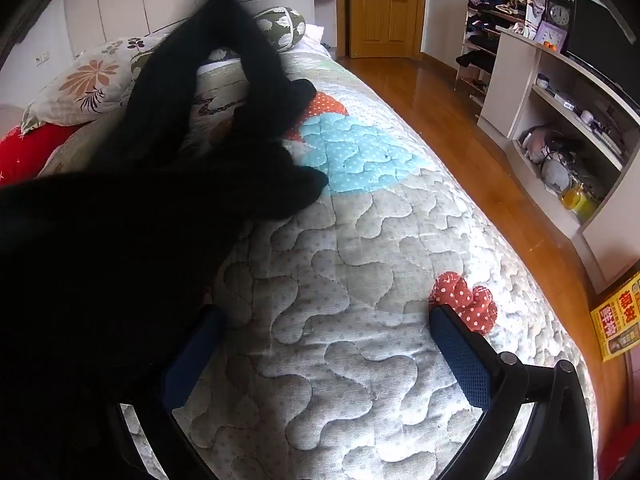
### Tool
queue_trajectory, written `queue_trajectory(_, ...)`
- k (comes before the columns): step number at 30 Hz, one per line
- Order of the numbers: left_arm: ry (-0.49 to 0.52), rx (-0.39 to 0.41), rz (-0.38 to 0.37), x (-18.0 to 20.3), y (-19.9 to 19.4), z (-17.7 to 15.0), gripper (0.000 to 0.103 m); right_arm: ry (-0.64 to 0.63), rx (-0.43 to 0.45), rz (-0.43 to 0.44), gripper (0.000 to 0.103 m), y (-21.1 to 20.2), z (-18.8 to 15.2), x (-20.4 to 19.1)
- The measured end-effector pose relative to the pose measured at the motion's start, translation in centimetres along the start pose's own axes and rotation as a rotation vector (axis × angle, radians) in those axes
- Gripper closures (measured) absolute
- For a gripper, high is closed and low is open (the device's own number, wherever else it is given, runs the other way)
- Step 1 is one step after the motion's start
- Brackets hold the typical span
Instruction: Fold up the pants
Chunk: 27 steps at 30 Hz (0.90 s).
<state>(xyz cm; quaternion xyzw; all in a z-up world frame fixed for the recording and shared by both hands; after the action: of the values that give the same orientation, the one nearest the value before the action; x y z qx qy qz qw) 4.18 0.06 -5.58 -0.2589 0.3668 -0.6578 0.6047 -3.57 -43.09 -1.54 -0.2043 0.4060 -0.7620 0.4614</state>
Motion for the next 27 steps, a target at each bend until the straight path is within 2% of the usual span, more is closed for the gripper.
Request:
queue_trajectory(10, -0.003, 0.002, 0.000, -0.2, 0.2, 0.3, 0.000, 0.000, 0.001, -0.001, 0.000, -0.3, 0.3, -0.3)
queue_trajectory(13, -0.003, -0.052, 0.000, 0.1, 0.3, 0.5, 0.000, -0.009, -0.007, -0.013, 0.000, -0.4, 0.1, -0.7)
queue_trajectory(16, -0.012, -0.141, -0.019, 0.4, -0.2, 0.1, 0.000, -0.039, -0.113, -0.022, 0.000, -0.8, 0.8, -0.7)
queue_trajectory(18, -0.030, -0.200, -0.021, 0.4, -1.3, 0.0, 0.000, -0.080, -0.168, -0.048, 0.000, -2.0, 0.3, -0.6)
queue_trajectory(20, -0.046, -0.198, -0.035, 0.4, -3.1, 0.3, 0.000, -0.101, -0.159, -0.051, 0.000, -3.7, 0.3, -0.8)
queue_trajectory(23, -0.030, -0.213, -0.025, 0.6, -6.3, 1.6, 0.000, -0.125, -0.079, 0.013, 0.000, -7.5, 0.5, -1.9)
queue_trajectory(24, -0.019, -0.238, -0.024, 0.8, -7.3, 2.2, 0.000, -0.134, -0.083, 0.027, 0.000, -8.4, 0.7, -2.3)
queue_trajectory(25, 0.001, -0.235, -0.010, 1.1, -8.6, 3.0, 0.000, -0.141, -0.086, 0.035, 0.000, -8.9, 0.8, -2.7)
queue_trajectory(27, 0.006, -0.162, -0.002, 1.4, -9.4, 3.4, 0.000, -0.154, -0.075, 0.068, 0.000, -9.9, 1.1, -3.8)
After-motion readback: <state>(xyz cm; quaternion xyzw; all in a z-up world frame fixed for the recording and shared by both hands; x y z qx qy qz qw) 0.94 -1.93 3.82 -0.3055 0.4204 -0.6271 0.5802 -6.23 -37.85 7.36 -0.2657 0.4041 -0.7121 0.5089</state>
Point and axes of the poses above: each gripper's, at about its wrist camera, not at the fingertips, and y roughly the way its jaws point, x to its right, z to its top, the point moved 7 cm from there along y, roughly the way its jaws point, and after that the axes turned 11 degrees about y, right-handed, at the moved point
